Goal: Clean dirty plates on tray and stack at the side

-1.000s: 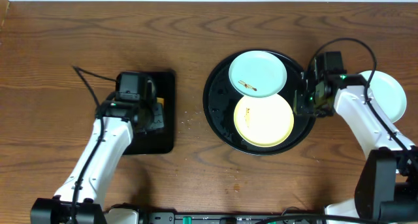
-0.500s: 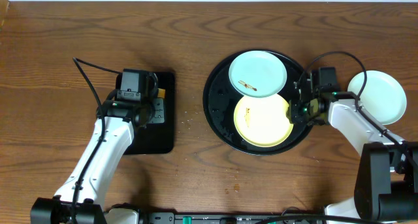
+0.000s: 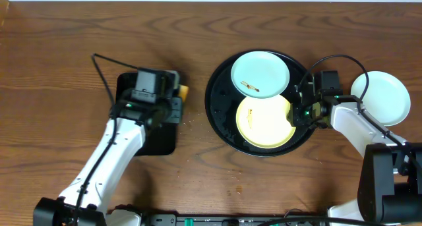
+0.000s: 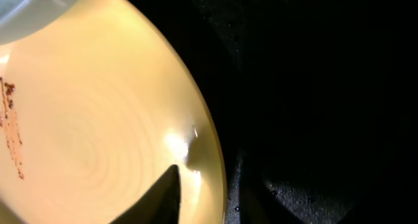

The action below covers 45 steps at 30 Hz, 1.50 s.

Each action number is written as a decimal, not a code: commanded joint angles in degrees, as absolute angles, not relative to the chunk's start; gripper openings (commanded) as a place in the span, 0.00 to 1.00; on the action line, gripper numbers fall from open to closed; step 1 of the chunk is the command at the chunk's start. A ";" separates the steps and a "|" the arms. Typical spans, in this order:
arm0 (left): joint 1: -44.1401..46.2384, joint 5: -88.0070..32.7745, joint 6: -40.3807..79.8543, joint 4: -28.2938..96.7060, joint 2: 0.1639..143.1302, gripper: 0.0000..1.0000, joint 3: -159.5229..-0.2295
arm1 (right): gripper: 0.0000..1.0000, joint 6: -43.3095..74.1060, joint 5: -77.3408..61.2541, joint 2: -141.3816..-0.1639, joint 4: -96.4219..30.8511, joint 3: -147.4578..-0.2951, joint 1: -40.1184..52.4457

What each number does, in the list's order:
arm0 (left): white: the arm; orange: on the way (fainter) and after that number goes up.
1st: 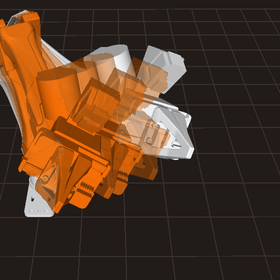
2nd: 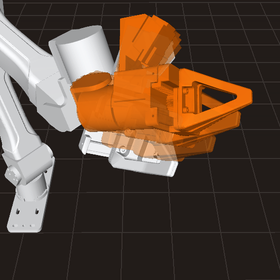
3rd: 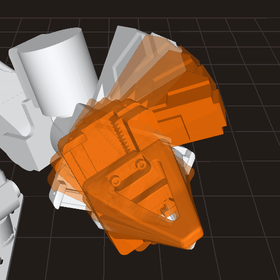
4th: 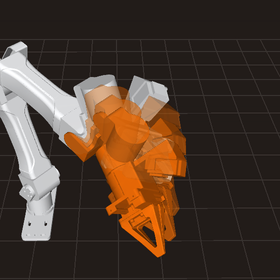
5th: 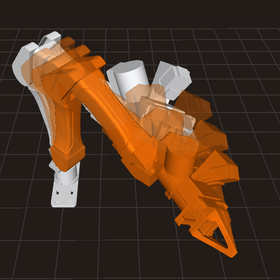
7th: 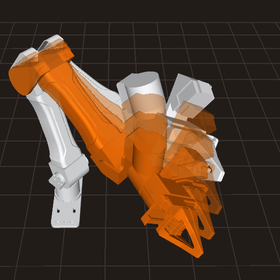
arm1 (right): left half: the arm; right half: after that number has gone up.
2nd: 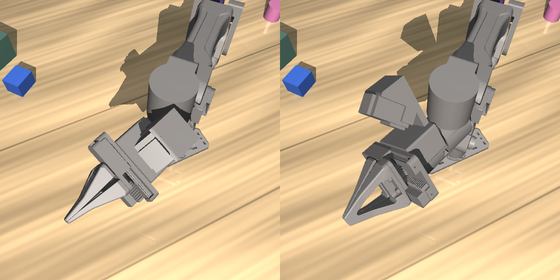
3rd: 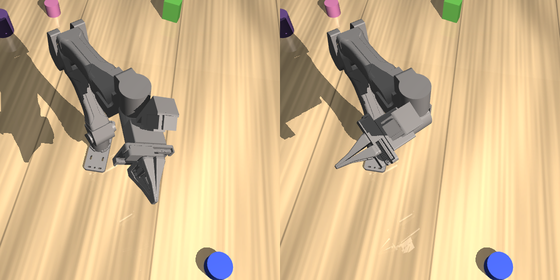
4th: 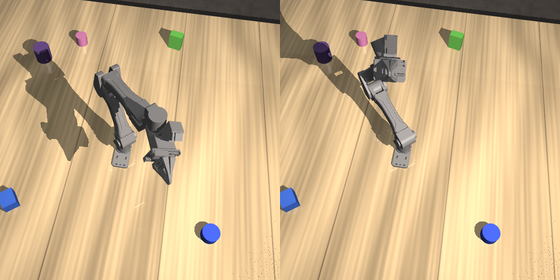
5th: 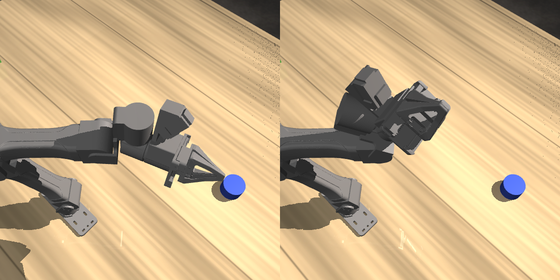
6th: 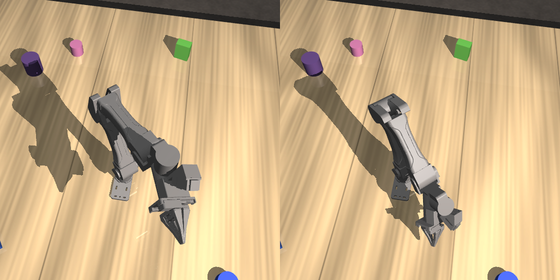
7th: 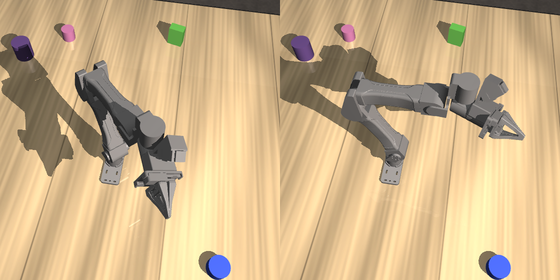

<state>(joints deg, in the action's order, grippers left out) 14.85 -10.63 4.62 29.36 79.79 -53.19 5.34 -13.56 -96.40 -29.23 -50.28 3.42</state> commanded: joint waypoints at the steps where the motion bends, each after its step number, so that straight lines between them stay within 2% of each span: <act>1: 19.88 -12.62 6.74 31.16 80.51 0.07 -60.01 | 0.18 5.06 -14.22 -96.66 -29.12 -50.06 3.07; 3: 23.42 -12.62 8.01 36.67 83.26 0.07 -67.72 | 0.03 5.06 -14.22 -96.66 -29.12 -50.02 3.07; 4: 24.40 -12.64 7.99 37.63 84.25 0.07 -69.76 | 0.01 5.04 -14.22 -96.66 -29.12 -50.02 3.07; 13: 33.04 -12.64 7.99 38.76 95.24 0.07 -73.71 | 0.01 5.08 -15.25 -96.66 -29.39 -49.78 3.07; 19: 35.75 -12.60 7.97 38.39 101.10 0.07 -73.71 | 0.01 5.06 -18.70 -96.66 -29.58 -49.63 3.09; 45: 40.38 -12.43 7.11 33.08 102.78 0.08 -72.38 | 0.01 5.06 -18.63 -96.66 -29.47 -49.28 3.07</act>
